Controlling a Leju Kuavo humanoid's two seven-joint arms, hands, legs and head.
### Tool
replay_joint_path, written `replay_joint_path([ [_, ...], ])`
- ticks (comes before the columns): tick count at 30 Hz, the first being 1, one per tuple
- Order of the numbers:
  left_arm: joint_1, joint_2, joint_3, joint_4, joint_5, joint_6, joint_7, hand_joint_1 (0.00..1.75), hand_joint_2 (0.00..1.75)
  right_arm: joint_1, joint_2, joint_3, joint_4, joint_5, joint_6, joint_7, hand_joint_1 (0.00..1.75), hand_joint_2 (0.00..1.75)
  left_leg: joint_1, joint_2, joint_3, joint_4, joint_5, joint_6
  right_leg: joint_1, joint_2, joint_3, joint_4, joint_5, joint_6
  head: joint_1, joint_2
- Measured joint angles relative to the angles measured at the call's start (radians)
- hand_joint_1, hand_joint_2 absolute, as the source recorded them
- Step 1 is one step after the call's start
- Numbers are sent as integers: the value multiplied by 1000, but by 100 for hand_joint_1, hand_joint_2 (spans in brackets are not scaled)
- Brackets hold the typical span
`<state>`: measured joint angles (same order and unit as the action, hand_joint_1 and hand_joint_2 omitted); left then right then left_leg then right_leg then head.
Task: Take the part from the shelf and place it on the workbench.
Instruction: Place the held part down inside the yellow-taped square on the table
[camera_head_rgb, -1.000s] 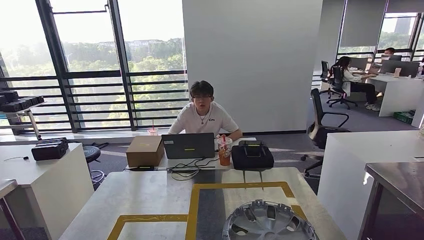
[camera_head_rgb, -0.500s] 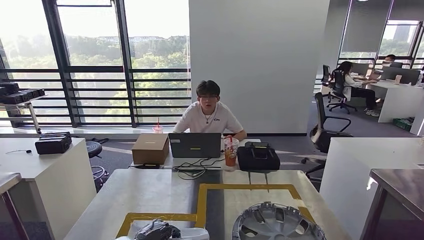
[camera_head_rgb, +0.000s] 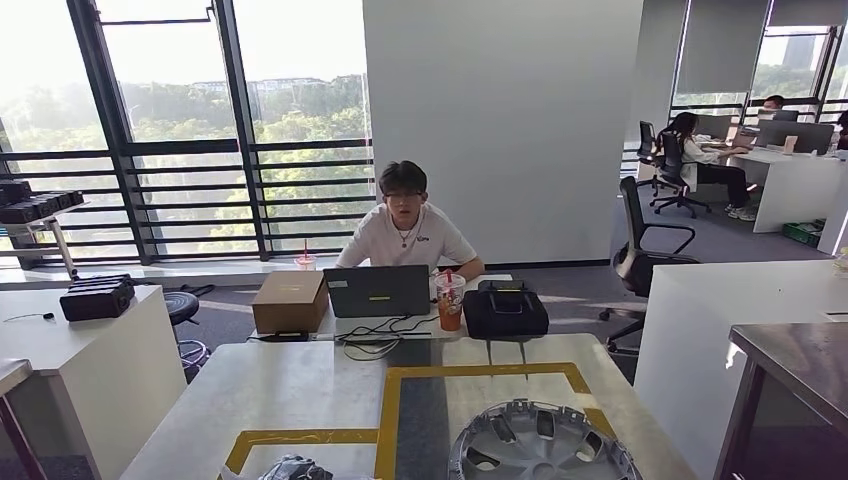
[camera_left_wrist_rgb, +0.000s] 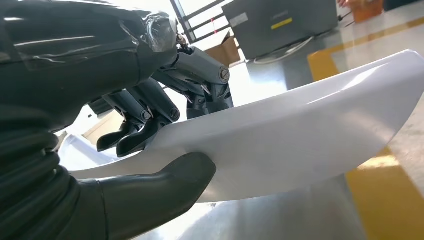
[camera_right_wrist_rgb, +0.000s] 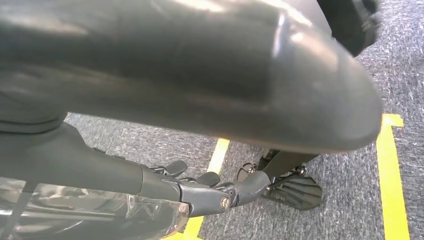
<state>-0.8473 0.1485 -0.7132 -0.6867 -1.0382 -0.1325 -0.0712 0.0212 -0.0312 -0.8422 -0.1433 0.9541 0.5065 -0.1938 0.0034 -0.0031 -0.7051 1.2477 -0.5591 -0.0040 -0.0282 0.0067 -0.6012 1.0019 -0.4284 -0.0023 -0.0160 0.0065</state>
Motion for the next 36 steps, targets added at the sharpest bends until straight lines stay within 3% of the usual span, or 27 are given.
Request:
replay_joint_path([
  [1,1,-2,3,14,-1,0,0,175,175,0,0,0,0,0,0,1,0,0,3,0,-21,39,-7,-2,0,0,0,0,0,0,0,0],
  [2,1,-4,6,24,-1,0,0,175,175,0,0,0,0,0,0,1,0,0,5,1,-25,41,4,-3,0,0,1,0,0,0,-1,0],
  [3,0,-7,9,32,-2,0,0,175,175,0,0,-1,0,0,0,2,0,0,7,1,-9,1,33,-2,0,0,2,0,-1,0,-1,0],
  [4,-2,-9,13,38,-5,-1,0,175,175,-1,1,-1,-1,0,0,2,0,0,7,1,25,-70,71,1,1,0,3,0,-1,1,-1,0],
  [6,-10,-13,27,53,-16,-5,4,175,175,-1,1,-1,-2,-1,0,6,0,0,4,1,90,-200,117,7,3,0,4,-1,-1,4,-1,0],
  [7,-13,-15,36,63,-23,-7,7,175,175,-1,1,-2,-3,-1,0,8,0,0,1,1,105,-232,122,11,5,0,4,-1,-1,7,-1,0],
  [11,-17,-21,73,107,-37,6,10,175,175,1,1,-6,-5,-4,0,21,0,0,-3,1,121,-255,127,34,3,0,0,3,-5,28,0,0],
  [12,-18,-24,81,117,-42,14,9,175,175,1,1,-7,-6,-5,0,24,0,0,-1,1,127,-262,132,41,3,-1,-12,28,-20,28,1,0],
  [14,-18,-30,96,142,-57,27,13,175,175,1,1,-8,-9,-7,-1,28,0,0,-1,1,129,-267,137,49,4,-2,-67,144,-72,22,4,0],
  [16,-14,-33,114,170,-79,36,32,87,175,3,2,-12,-15,-8,-2,34,0,0,-5,1,128,-267,137,50,4,-2,-128,269,-113,21,6,0],
  [17,-13,-34,124,183,-90,36,45,44,175,3,3,-13,-19,-8,-2,37,0,0,-6,0,128,-267,137,50,4,-2,-136,285,-112,25,7,0],
  [18,-10,-33,136,196,-100,35,59,0,175,4,4,-15,-23,-7,-2,39,0,0,-6,0,128,-266,137,50,3,-2,-123,258,-97,31,8,0],
  [20,-4,-25,162,212,-113,32,75,0,175,4,6,-16,-32,-3,-2,45,0,0,-6,0,127,-261,134,45,2,-3,-55,119,-48,41,10,0],
  [22,3,-11,195,220,-117,41,75,0,87,5,8,-16,-38,2,0,50,0,0,-10,1,121,-251,129,36,3,-3,-2,19,-17,35,9,0],
  [24,17,2,235,223,-101,67,56,0,0,6,10,-16,-41,8,1,51,0,0,-12,1,117,-246,127,25,7,-3,7,5,-10,21,7,0],
  [27,54,9,312,203,-55,126,22,0,0,6,13,-16,-45,13,2,46,0,0,-5,1,101,-213,103,9,2,-3,9,2,-6,6,4,0],
  [30,113,8,409,128,3,178,-31,0,0,6,15,-16,-49,16,2,38,0,0,3,2,20,-37,16,-5,1,-2,10,1,-6,-3,1,0],
  [32,177,-4,495,28,84,179,-102,0,0,9,16,-17,-51,19,2,36,0,0,6,2,-21,46,-5,-8,1,1,11,1,-7,-4,0,0],
  [33,210,-15,545,-37,134,168,-141,0,0,11,18,-17,-53,21,3,35,0,0,7,2,-16,34,10,-7,2,2,11,2,-7,-4,-1,0],
  [34,240,-27,592,-104,182,154,-173,0,0,13,19,-18,-54,22,5,34,0,0,7,2,8,-16,41,-4,3,3,12,2,-8,-3,-2,0],
  [36,277,-47,672,-223,238,130,-203,0,0,14,24,-20,-57,25,7,33,0,0,4,3,80,-159,98,7,7,4,12,2,-8,-2,-2,0],
])
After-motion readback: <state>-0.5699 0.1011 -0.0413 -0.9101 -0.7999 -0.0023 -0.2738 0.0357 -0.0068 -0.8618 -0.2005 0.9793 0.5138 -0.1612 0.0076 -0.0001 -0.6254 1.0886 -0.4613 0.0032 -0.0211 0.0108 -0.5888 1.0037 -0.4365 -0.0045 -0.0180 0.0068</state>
